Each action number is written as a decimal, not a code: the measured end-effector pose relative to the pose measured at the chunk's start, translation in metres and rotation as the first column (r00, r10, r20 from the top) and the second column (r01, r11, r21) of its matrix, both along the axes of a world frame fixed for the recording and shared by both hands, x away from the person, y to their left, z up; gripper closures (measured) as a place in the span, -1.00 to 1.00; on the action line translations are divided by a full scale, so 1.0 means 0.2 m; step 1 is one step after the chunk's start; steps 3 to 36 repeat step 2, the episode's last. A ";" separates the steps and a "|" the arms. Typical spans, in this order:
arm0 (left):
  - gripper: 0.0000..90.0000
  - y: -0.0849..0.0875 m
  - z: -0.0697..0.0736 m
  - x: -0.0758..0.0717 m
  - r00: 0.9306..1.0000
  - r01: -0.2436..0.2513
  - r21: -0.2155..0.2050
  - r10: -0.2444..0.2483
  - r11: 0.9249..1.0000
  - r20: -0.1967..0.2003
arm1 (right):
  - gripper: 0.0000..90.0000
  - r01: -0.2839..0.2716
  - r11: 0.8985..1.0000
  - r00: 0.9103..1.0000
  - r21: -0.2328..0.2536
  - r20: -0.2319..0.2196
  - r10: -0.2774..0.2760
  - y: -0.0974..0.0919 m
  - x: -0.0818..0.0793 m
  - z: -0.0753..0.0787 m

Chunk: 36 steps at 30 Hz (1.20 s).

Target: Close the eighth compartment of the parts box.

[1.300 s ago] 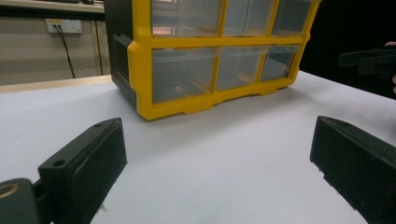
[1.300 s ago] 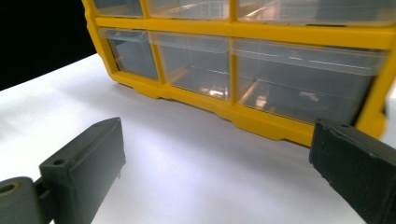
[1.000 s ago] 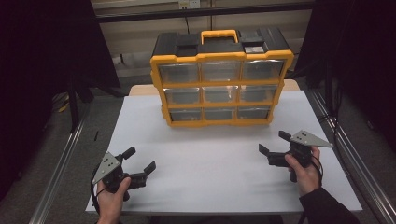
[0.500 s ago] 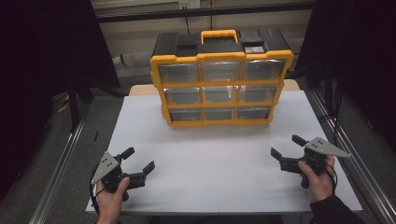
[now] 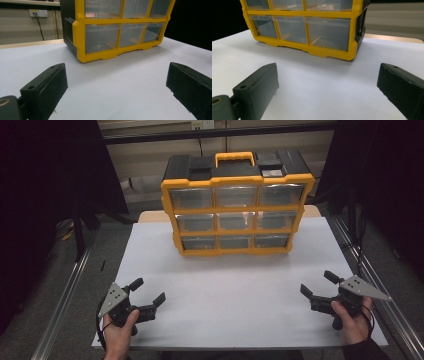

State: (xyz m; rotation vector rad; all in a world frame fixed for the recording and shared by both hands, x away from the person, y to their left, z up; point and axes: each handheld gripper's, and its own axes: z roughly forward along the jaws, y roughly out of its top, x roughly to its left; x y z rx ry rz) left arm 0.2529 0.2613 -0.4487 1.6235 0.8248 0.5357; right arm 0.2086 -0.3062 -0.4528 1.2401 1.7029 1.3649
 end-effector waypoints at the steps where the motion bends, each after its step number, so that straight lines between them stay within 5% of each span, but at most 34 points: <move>1: -0.93 0.00 0.00 0.00 1.000 0.010 -0.003 -0.010 1.000 0.000 | -0.94 -0.003 1.000 1.000 -0.004 -0.004 0.003 0.00 0.00 0.00; 36: -0.93 0.00 0.00 0.00 1.000 0.002 0.006 -0.002 1.000 -0.005 | -0.94 -0.006 1.000 1.000 -0.010 -0.002 0.006 0.01 0.01 0.00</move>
